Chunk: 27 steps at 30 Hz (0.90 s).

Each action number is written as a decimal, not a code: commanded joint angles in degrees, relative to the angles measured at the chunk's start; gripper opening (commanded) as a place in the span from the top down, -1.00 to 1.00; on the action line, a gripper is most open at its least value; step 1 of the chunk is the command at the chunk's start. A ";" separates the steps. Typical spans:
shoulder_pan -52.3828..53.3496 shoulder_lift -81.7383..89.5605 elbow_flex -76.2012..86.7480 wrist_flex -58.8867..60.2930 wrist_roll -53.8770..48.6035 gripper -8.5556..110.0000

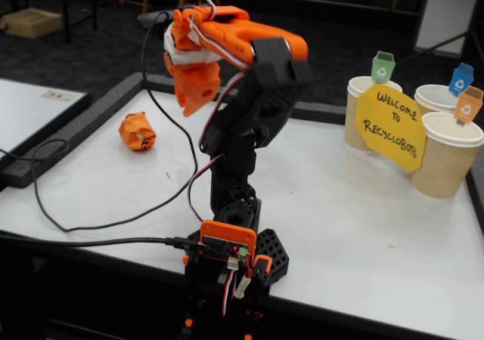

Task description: Sort rubbish by color.

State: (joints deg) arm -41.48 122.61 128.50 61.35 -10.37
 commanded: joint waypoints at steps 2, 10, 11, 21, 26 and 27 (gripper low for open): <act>-4.04 -7.73 -14.24 1.14 -1.32 0.84; -8.70 -17.05 -18.98 1.76 -1.32 0.83; -8.88 -17.75 -19.34 1.49 -1.32 0.79; -10.11 -27.51 -25.66 2.37 -1.32 0.41; -10.28 -33.13 -28.92 2.46 -1.32 0.32; -10.28 -34.19 -29.44 2.46 -1.32 0.30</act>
State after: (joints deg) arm -50.71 88.68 107.05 63.72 -10.37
